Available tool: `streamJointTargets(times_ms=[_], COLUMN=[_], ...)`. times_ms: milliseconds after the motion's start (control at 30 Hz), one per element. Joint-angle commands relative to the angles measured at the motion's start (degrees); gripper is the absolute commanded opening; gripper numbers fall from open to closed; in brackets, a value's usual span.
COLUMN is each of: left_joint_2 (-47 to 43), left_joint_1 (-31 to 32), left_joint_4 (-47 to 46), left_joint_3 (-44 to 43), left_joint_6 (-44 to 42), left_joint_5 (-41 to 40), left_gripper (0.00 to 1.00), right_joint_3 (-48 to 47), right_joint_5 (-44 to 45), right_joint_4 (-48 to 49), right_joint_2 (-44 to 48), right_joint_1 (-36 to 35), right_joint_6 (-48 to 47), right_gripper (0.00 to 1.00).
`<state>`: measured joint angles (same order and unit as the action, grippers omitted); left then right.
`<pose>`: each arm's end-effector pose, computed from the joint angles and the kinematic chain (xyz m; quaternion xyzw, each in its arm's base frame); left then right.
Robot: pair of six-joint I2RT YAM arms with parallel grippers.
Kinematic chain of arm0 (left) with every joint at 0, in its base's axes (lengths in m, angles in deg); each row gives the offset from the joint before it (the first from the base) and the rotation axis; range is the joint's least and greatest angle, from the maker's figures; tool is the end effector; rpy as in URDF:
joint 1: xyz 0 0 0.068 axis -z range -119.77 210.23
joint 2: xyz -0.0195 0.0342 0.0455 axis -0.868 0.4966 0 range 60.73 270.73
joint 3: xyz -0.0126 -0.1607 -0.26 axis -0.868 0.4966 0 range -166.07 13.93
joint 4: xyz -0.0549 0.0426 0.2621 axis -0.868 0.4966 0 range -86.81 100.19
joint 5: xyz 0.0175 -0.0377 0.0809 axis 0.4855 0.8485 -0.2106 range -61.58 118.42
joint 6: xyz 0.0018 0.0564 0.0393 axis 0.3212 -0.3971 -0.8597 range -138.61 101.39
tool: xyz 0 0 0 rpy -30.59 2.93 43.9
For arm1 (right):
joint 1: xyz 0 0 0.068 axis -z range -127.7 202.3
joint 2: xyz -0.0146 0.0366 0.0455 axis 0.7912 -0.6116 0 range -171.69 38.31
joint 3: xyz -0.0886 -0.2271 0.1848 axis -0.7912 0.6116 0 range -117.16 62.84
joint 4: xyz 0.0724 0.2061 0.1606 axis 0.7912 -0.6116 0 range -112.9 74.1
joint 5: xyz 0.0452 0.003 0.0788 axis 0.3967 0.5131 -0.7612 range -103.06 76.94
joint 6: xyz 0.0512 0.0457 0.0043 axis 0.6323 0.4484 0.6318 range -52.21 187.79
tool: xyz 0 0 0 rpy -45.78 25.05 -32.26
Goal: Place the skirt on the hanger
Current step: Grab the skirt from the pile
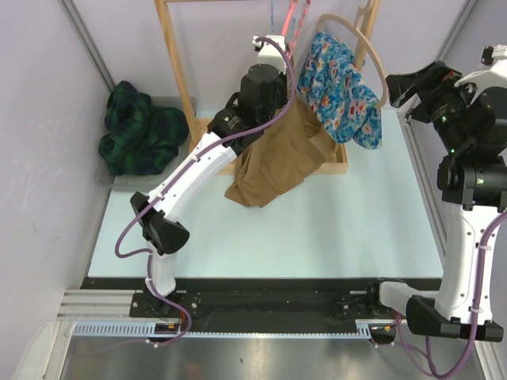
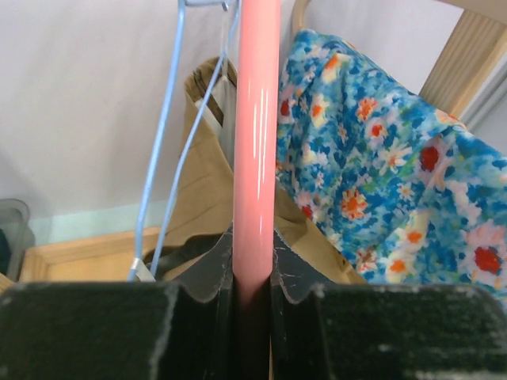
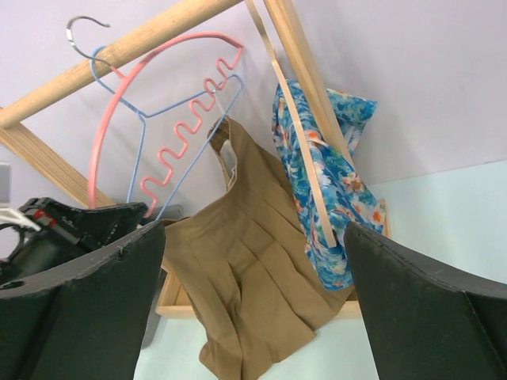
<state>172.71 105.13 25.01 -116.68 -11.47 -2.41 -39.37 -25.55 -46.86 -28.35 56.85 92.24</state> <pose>0.3572 -0.3159 0.5216 0.0538 0.7219 -0.1170 0.6799 0.2029 -0.0041 0.5948 0.0915 0.6727 0.1989 0.7068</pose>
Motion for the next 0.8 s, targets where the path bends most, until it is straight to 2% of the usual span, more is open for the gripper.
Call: streamJointTargets(times_ms=[0,133,333,767], left_joint_2=[-1.0,-0.3,2.5,0.2], left_joint_1=[-0.8,-1.6,-3.0,-3.0], left_joint_4=[-2.4,-3.4,0.0,2.3], left_joint_3=[-1.4,-1.0,-5.1,-0.4], left_joint_6=[4.5,5.3,7.1,7.1], left_joint_5=[2.1,3.1,6.6,10.1], left_gripper=[0.0,0.0,0.0,0.0], right_joint_3=[0.8,1.8,2.6,3.0], right_joint_5=[-0.3,0.0,0.5,0.7], right_joint_4=[2.0,2.1,2.5,2.6], right_joint_2=[1.2,1.4,1.9,2.1], right_joint_1=[-0.6,-1.0,-1.7,-2.1], right_joint_6=[0.3,0.3,0.1,0.5], right_gripper=[1.0,1.0,1.0,1.0])
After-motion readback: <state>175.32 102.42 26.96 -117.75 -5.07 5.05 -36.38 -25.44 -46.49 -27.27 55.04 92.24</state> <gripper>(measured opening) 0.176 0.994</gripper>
